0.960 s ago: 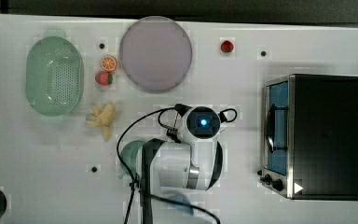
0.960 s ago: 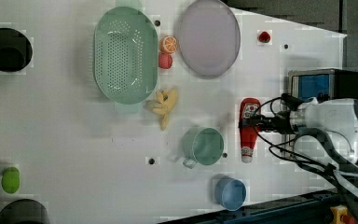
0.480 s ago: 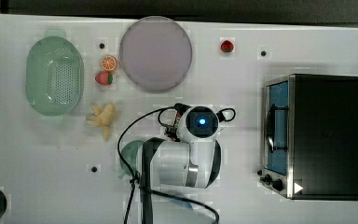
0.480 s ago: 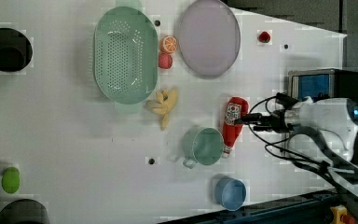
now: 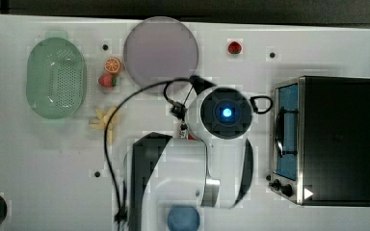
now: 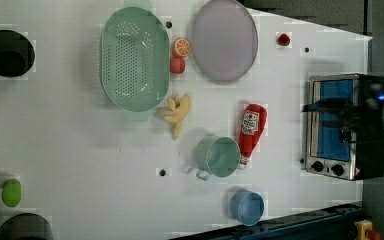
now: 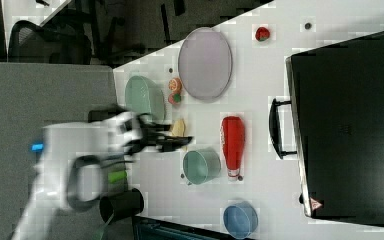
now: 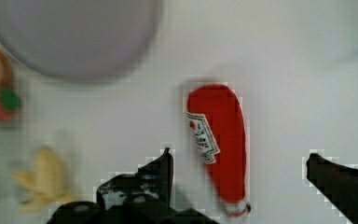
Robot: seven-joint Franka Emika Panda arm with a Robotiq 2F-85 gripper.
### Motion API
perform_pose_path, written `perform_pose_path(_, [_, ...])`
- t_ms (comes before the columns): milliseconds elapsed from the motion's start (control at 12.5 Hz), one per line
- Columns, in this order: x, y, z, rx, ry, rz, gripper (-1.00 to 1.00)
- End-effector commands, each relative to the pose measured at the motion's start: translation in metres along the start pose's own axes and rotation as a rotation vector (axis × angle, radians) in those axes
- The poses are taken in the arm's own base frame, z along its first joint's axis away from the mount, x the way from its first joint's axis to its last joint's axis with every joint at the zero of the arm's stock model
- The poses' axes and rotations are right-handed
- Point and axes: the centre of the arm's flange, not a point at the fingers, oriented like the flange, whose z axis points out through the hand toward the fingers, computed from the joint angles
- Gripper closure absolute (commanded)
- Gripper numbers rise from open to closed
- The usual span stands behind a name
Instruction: Pick ketchup from plate and place it on table.
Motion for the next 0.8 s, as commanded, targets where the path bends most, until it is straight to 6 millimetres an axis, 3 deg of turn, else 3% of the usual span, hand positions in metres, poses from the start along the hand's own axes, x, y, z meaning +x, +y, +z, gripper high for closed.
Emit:
perform_pose_path(80, [-0.013,-0.008,-0.092,0.014,0.005,0.257,-1.0])
perform_pose_path(240, [-0.017,-0.008,-0.13,-0.013,0.007,0.274,-1.0])
perform_pose_path(480, [-0.018,-0.003,-0.163,-0.064,0.041,0.264,-1.0])
perform_pose_path(800, [-0.02,-0.004,-0.167,-0.07,0.032,0.263,-1.0])
